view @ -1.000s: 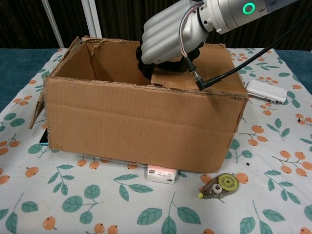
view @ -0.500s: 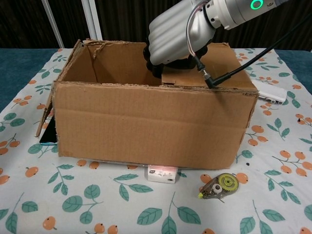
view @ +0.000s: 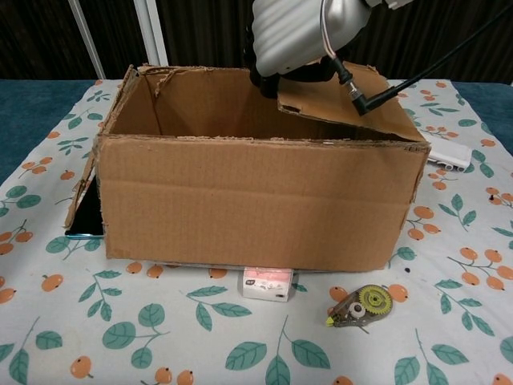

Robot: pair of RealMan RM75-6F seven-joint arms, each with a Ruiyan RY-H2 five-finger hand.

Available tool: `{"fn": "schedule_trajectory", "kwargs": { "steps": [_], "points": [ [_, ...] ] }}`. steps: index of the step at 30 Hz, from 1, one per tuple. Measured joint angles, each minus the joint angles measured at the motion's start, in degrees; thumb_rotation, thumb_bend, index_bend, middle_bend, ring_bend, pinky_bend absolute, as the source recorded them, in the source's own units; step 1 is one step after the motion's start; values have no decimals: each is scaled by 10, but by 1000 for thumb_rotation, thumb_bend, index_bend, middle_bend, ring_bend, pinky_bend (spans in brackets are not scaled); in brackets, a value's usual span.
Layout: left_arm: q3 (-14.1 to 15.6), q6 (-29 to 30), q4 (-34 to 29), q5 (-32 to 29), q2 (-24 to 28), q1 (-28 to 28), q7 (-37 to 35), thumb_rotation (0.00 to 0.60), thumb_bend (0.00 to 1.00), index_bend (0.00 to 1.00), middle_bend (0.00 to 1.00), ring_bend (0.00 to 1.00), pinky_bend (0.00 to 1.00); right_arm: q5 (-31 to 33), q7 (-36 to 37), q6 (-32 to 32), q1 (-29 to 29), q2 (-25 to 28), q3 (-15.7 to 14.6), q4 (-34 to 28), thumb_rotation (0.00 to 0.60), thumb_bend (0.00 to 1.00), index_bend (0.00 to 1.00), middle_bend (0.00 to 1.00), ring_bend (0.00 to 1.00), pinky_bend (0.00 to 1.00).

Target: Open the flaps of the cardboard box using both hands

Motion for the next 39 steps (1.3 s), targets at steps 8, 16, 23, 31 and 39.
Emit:
{"fn": "schedule_trajectory", "kwargs": {
  "steps": [8, 16, 23, 31, 39],
  "points": [
    [0, 4, 0, 4, 0, 1, -4, 600, 171, 0, 0, 0, 65, 16, -33, -8, -7, 35, 14, -25, 600, 1000, 546, 384, 260, 288],
    [1, 5, 0, 7, -1, 2, -8, 600, 171, 0, 0, 0, 65, 34, -67, -14, -21, 64, 27, -44, 600, 1000, 546, 386, 260, 288],
    [0, 6, -1, 8, 0, 2, -10, 600, 171, 0, 0, 0, 65, 52, -94, -29, -31, 88, 36, -55, 600, 1000, 546, 388, 258, 288],
    [1, 9, -1, 10, -1, 3, -10, 600, 171, 0, 0, 0, 65, 67, -112, -44, -41, 112, 44, -68, 600, 1000, 546, 388, 258, 288],
    [2, 8, -2, 12, 0, 3, -11, 600, 171, 0, 0, 0, 65, 75, -126, -56, -48, 130, 50, -71, 600, 1000, 546, 387, 257, 286]
  ]
}}
